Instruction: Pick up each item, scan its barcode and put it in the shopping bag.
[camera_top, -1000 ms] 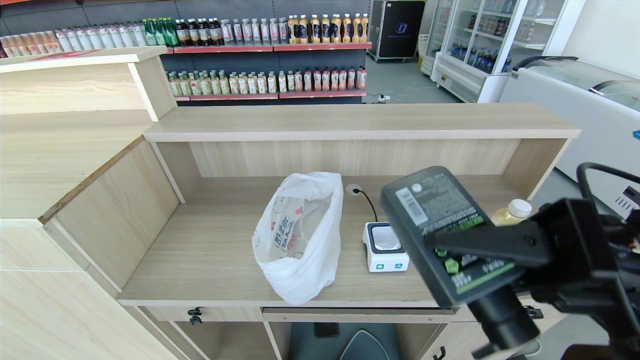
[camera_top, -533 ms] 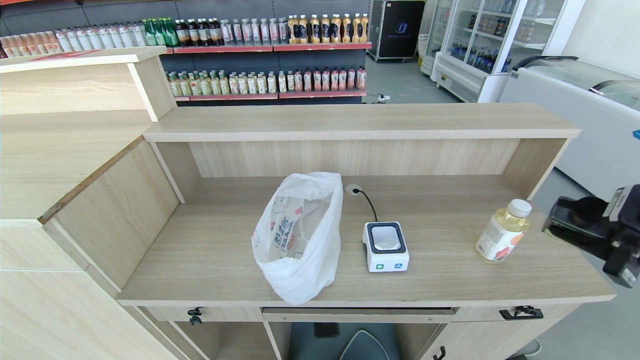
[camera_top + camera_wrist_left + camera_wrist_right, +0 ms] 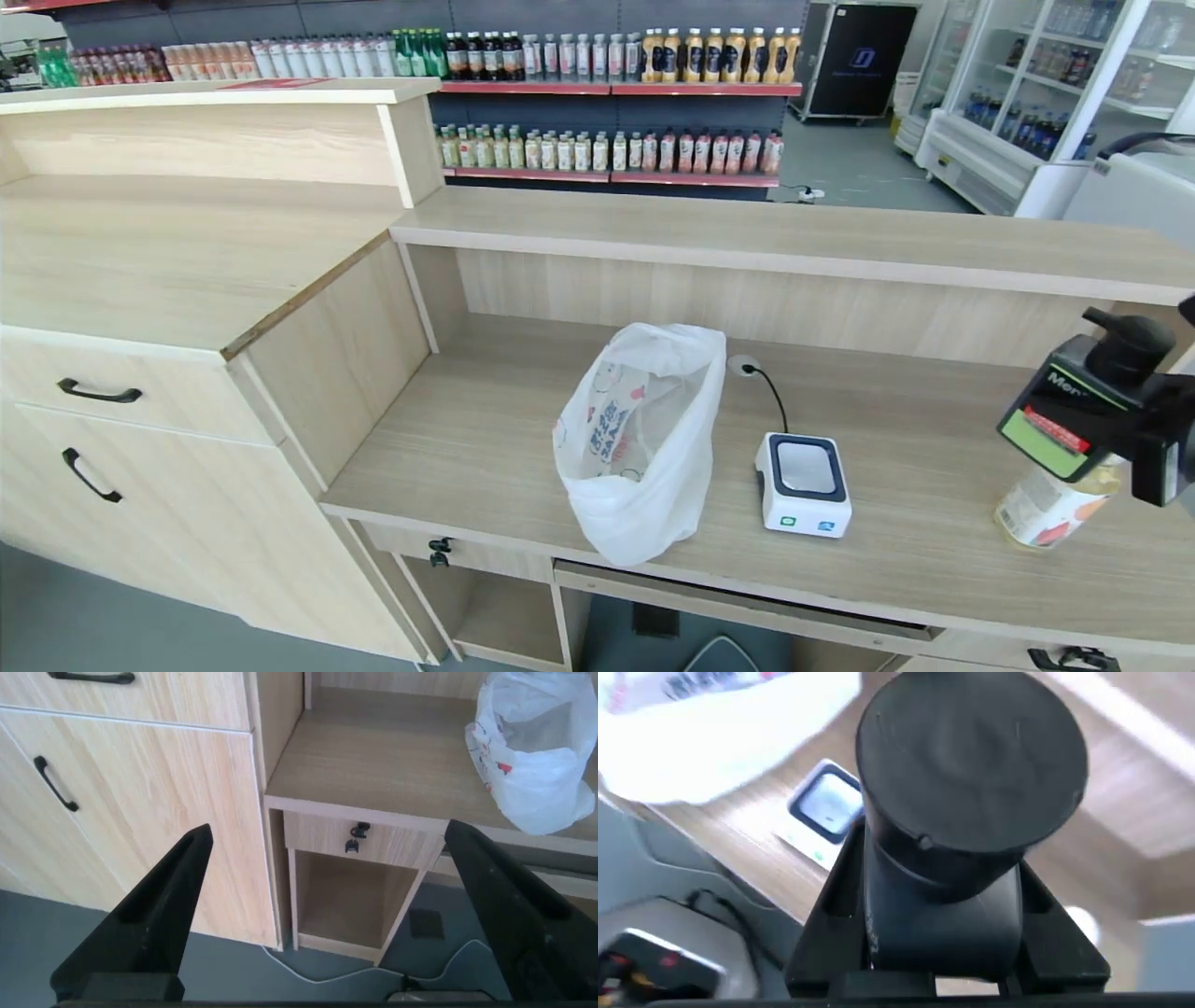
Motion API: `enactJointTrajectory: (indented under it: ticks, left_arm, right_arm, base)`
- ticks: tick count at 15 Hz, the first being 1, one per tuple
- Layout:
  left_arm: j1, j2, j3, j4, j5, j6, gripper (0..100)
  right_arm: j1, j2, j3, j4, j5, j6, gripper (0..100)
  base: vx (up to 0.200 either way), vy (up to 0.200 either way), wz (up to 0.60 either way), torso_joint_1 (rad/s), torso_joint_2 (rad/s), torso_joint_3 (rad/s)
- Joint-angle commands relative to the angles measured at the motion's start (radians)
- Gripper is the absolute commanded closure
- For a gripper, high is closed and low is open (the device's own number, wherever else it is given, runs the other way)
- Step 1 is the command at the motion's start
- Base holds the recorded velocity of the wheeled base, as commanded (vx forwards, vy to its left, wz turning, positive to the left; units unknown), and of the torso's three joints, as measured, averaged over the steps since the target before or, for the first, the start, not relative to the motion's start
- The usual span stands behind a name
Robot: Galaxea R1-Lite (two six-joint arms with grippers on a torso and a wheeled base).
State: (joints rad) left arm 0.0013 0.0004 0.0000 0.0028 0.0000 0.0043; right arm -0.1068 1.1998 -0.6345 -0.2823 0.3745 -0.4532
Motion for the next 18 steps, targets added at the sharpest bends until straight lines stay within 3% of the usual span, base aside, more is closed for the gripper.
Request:
enactJointTrajectory:
  ticks: [1,2,3,5,8,11,14,16,18]
  left_arm:
    - [0.0,0.0,0.0,0.0,0.0,0.0,0]
    - [0.0,0.0,0.0,0.0,0.0,0.0,0]
    - [0.0,0.0,0.0,0.0,0.0,0.0,0]
    - [0.0,0.0,0.0,0.0,0.0,0.0,0]
    - [0.002,0.0,0.0,0.0,0.0,0.0,0]
    - [0.0,0.0,0.0,0.0,0.0,0.0,0]
    - [0.0,0.0,0.0,0.0,0.0,0.0,0]
    - [0.0,0.0,0.0,0.0,0.0,0.0,0]
    - [0.0,0.0,0.0,0.0,0.0,0.0,0]
  right_arm:
    - [0.075,0.178,-0.087,-0.003,0.004,0.261,100]
    - [0.075,0.282,-0.137,-0.008,0.004,0.473,100]
    - [0.073,0.353,-0.179,-0.005,0.003,0.576,100]
    - [0.047,0.481,-0.249,0.002,0.037,0.673,100]
    - [0.012,0.566,-0.31,0.045,0.153,0.674,100]
    - [0.013,0.624,-0.35,0.054,0.175,0.656,100]
    - [0.016,0.666,-0.32,0.042,0.199,0.515,100]
    - [0.012,0.676,-0.281,0.003,0.274,0.378,100]
    - [0.013,0.69,-0.286,-0.021,0.293,0.373,100]
  base:
    - [0.0,0.0,0.0,0.0,0.0,0.0]
    - [0.0,0.0,0.0,0.0,0.0,0.0]
    - [0.0,0.0,0.0,0.0,0.0,0.0]
    - [0.0,0.0,0.0,0.0,0.0,0.0]
    - [0.0,0.0,0.0,0.0,0.0,0.0]
    - [0.0,0.0,0.0,0.0,0.0,0.0]
    - [0.0,0.0,0.0,0.0,0.0,0.0]
    - [0.0,0.0,0.0,0.0,0.0,0.0]
    - [0.0,0.0,0.0,0.0,0.0,0.0]
